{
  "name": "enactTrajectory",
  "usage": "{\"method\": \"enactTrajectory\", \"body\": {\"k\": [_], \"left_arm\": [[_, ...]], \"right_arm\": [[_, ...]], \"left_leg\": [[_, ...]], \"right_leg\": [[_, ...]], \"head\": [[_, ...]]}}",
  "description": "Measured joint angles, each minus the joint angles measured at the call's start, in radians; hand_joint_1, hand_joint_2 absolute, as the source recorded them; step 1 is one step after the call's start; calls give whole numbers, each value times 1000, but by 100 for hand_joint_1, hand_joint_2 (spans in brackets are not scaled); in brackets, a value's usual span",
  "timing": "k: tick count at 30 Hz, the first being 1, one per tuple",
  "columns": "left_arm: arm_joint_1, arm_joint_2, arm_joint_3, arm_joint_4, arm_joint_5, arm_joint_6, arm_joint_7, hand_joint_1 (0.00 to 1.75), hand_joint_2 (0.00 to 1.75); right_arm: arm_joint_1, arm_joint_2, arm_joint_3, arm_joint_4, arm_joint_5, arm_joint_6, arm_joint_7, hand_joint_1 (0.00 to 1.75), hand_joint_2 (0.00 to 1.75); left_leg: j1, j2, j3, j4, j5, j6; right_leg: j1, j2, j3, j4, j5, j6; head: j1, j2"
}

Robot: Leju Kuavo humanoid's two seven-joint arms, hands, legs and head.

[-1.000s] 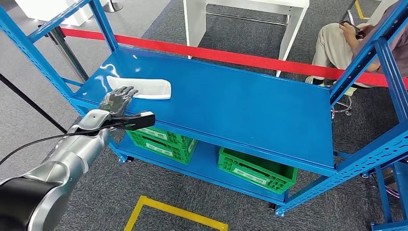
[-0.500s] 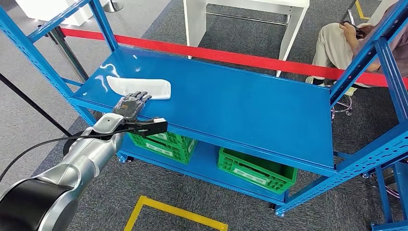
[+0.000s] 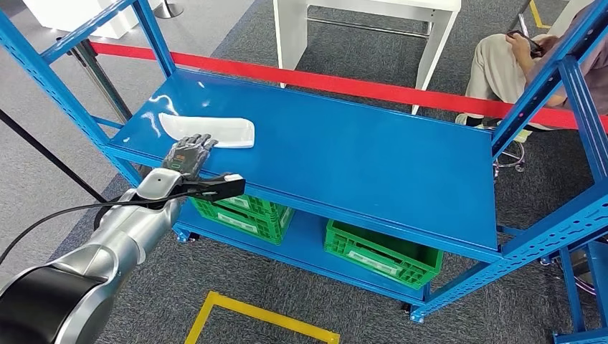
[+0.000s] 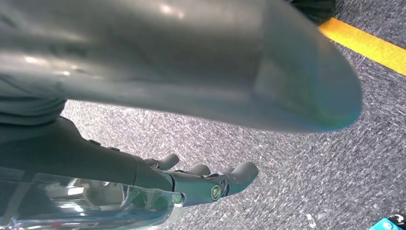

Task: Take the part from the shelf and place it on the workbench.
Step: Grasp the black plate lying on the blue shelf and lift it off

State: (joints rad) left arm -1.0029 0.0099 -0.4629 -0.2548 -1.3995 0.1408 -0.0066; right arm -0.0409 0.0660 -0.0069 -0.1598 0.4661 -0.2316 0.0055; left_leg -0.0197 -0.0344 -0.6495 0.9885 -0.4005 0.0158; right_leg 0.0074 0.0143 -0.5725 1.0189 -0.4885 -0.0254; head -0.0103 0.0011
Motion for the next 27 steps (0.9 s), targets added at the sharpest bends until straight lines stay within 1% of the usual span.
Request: {"method": "enactTrajectory", "body": {"k": [2, 6, 8, 14, 20, 23, 27], "left_arm": [[1, 5, -3, 0, -2, -1, 8, 0, 0], [1, 16, -6, 0, -3, -20, 61, 0, 0], [1, 26, -7, 0, -2, -22, 74, 0, 0], [0, 66, -7, 0, 2, -21, 75, 0, 0], [1, 82, -7, 0, 6, -16, 67, 0, 0], [1, 86, -7, 0, 6, -14, 61, 0, 0], [1, 90, -7, 0, 5, -12, 55, 0, 0]], "right_arm": [[0, 0, 0, 0, 1, 0, 0, 0, 0], [0, 0, 0, 0, 4, -1, 0, 0, 0], [1, 0, 0, 0, 7, -1, 0, 0, 0], [3, 1, 0, 0, 14, -1, -1, 0, 0], [3, 3, 0, 0, 15, -1, -1, 0, 0], [3, 7, 0, 0, 16, -3, 0, 0, 0], [3, 12, 0, 0, 17, -6, 0, 0, 0]], "left_leg": [[0, 0, 0, 0, 0, 0], [0, 0, 0, 0, 0, 0], [0, 0, 0, 0, 0, 0], [0, 0, 0, 0, 0, 0], [0, 0, 0, 0, 0, 0], [-3, 0, 0, 3, -4, 4], [-6, 0, 2, 5, -11, 13]], "right_leg": [[0, 0, 0, 0, 0, 0], [0, 0, 0, 0, 0, 0], [0, 0, 0, 0, 0, 0], [0, 0, 0, 0, 0, 0], [0, 0, 0, 0, 0, 0], [-3, 0, 2, -1, -1, 3], [-6, 0, 7, -3, -6, 11]], "head": [[0, 0], [0, 0], [0, 0], [0, 0], [0, 0], [0, 0], [0, 0]]}}
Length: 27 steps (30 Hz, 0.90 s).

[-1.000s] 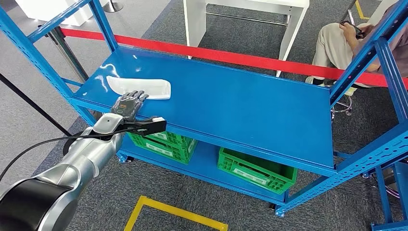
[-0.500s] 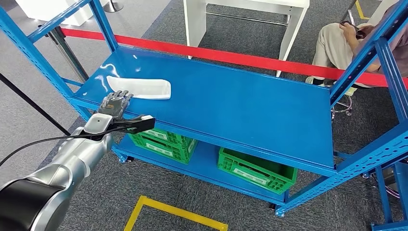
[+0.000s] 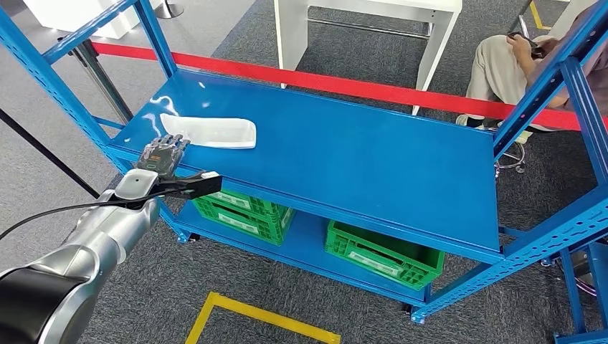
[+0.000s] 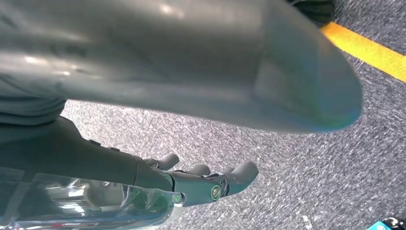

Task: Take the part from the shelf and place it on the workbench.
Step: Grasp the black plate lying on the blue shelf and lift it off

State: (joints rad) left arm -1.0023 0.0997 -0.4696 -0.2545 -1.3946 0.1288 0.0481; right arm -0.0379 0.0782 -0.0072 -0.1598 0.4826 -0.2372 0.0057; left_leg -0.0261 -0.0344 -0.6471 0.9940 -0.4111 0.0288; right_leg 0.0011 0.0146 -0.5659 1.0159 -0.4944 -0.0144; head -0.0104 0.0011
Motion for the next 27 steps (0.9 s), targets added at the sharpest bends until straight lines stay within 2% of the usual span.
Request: {"method": "enactTrajectory", "body": {"k": [2, 4, 7, 8, 9, 10, 11, 12, 13, 14, 16, 18, 23, 27], "left_arm": [[-1, 0, 0, 0, -3, 2, -1, 0, 0], [-3, 0, 0, -1, -6, 6, -2, 0, 0], [0, -3, 0, -1, -7, 9, -3, 0, 0], [3, -4, 0, -1, -7, 10, -4, 0, 0], [5, -4, 0, -1, -7, 10, -5, 0, 0], [7, -5, 0, -1, -8, 10, -5, 0, 0], [7, -5, 0, -1, -8, 10, -5, 0, 0], [6, -5, 0, -1, -8, 11, -5, 0, 0], [5, -5, 0, -1, -8, 12, -6, 0, 0], [4, -5, 0, -1, -8, 15, -7, 0, 0], [4, -6, 0, -1, -6, 24, -13, 0, 0], [3, -7, -1, -1, -5, 31, -21, 0, 0], [2, -13, -7, -1, -9, 33, -34, 0, 0], [3, -17, -12, -1, -9, 32, -34, 0, 0]], "right_arm": [[-1, 1, 0, 0, 0, -1, 2, 0, 0], [-2, 2, 0, 0, 0, -1, 4, 0, 0], [-1, 2, 0, 0, 0, -1, 6, 0, 0], [-1, 1, 0, 0, 0, -1, 7, 0, 0], [0, 1, 0, 0, 0, -1, 8, 0, 0], [1, 1, 0, 0, 0, -1, 8, 0, 0], [1, 1, 0, 0, 0, -1, 8, 0, 0], [1, 2, 0, 0, 0, -1, 8, 0, 0], [1, 2, 0, 0, 0, -1, 8, 0, 0], [1, 4, -1, 0, 0, -1, 8, 0, 0], [2, 5, -1, 0, 0, -1, 9, 0, 0], [2, 6, -2, 0, 0, -1, 9, 0, 0], [2, 6, -2, 0, 0, -1, 9, 0, 0], [2, 6, -4, 0, 0, -2, 9, 0, 0]], "left_leg": [[3, 1, 9, -9, 0, 5], [9, 3, 23, -21, 1, 11], [12, 5, 32, -23, -5, 14], [14, 5, 35, -22, -9, 12], [16, 5, 39, -20, -13, 9], [19, 4, 43, -17, -19, 4], [23, 4, 48, -11, -27, -3], [24, 3, 51, -4, -36, -10], [25, 2, 51, 3, -43, -17], [24, 2, 51, 8, -48, -22], [23, 0, 50, 10, -50, -19], [22, 0, 53, 6, -49, -12], [23, 2, 60, -3, -49, -13], [24, 3, 60, -5, -50, -22]], "right_leg": [[0, 0, 3, 3, -5, 6], [0, -2, -19, 56, -34, 14], [-7, -2, -128, 249, -109, 27], [-9, -3, -155, 286, -112, 30], [-11, -3, -162, 284, -93, 33], [-14, -3, -148, 239, -57, 36], [-18, -3, -119, 165, -13, 40], [-20, -2, -88, 99, 19, 43], [-22, 0, -65, 50, 39, 42], [-23, 2, -54, 26, 45, 39], [-23, 5, -52, 23, 43, 30], [-22, 7, -51, 23, 43, 28], [-19, 9, -50, 23, 38, 18], [-16, 9, -50, 24, 37, 16]], "head": [[0, 0], [2, 0], [4, 0], [4, 0], [5, 0], [5, 0], [5, 0], [6, 0], [7, 0], [8, 0], [7, 0], [5, 0], [5, 0], [5, 0]]}}
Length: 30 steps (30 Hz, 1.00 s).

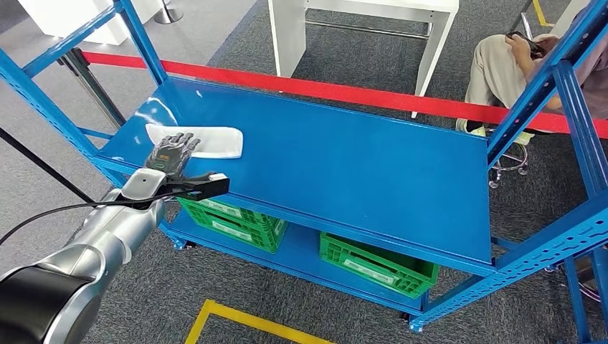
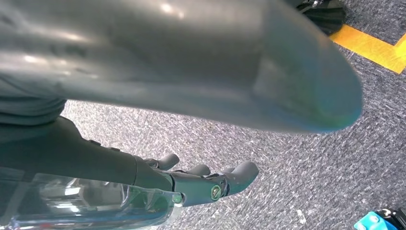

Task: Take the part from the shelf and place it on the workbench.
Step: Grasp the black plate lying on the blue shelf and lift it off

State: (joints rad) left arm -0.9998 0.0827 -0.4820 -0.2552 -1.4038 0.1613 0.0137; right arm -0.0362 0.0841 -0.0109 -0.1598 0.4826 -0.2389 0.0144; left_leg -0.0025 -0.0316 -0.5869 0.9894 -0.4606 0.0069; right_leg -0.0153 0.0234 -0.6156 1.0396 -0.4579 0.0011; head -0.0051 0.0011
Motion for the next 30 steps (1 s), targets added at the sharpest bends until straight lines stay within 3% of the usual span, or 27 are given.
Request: {"method": "enactTrajectory", "body": {"k": [4, 30], "left_arm": [[0, -2, -2, 0, 0, -2, 0, 0, 0], [3, -11, -2, 0, 5, 19, 16, 0, 0]], "right_arm": [[0, 0, -2, 0, 0, 0, 0, 0, 0], [0, -1, -8, 0, 3, -1, -5, 0, 0]], "left_leg": [[0, 1, 0, 0, -2, -13], [-4, 1, 0, 2, -3, -12]], "right_leg": [[0, 0, 1, 0, 0, 0], [-4, -1, 6, -6, 0, 0]], "head": [[0, 0], [0, 0]]}}
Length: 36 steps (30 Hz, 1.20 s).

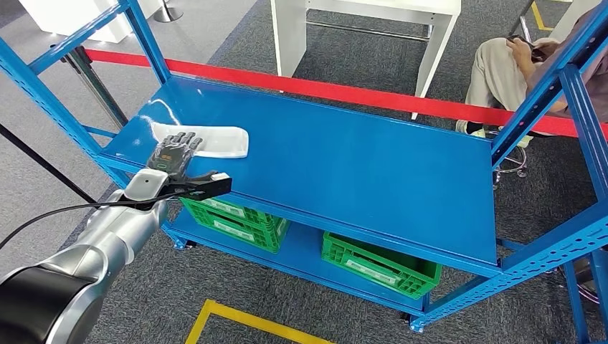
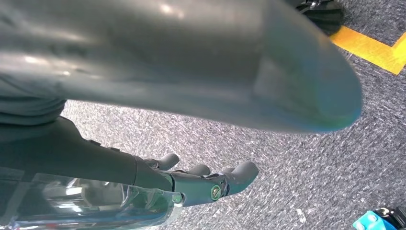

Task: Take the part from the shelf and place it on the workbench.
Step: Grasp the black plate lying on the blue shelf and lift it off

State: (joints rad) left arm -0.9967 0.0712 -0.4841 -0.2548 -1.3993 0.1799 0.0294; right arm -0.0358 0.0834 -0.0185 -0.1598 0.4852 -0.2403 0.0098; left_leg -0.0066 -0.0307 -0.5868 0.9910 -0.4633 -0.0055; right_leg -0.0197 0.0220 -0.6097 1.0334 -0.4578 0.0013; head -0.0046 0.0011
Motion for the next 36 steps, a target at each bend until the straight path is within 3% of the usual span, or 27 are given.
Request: {"method": "enactTrajectory", "body": {"k": [12, 16, 36], "left_arm": [[2, -1, 0, 1, 8, 2, 14, 0, 0], [7, -1, 0, 1, 8, 5, 20, 0, 175], [18, 3, 3, 1, 18, 13, 31, 0, 175]], "right_arm": [[0, -1, -12, 0, -2, 0, -11, 0, 0], [0, -1, -15, 0, -3, 0, -13, 0, 0], [0, -4, -15, 0, 14, 0, -13, 0, 0]], "left_leg": [[0, 0, 0, 0, 0, 0], [0, 0, 0, 0, 0, 0], [0, 0, 0, 0, 0, 0]], "right_leg": [[0, 0, 0, 0, 0, 0], [0, 0, 0, 0, 0, 0], [0, 0, 0, 0, 0, 0]], "head": [[0, 0], [0, 0], [0, 0]]}}
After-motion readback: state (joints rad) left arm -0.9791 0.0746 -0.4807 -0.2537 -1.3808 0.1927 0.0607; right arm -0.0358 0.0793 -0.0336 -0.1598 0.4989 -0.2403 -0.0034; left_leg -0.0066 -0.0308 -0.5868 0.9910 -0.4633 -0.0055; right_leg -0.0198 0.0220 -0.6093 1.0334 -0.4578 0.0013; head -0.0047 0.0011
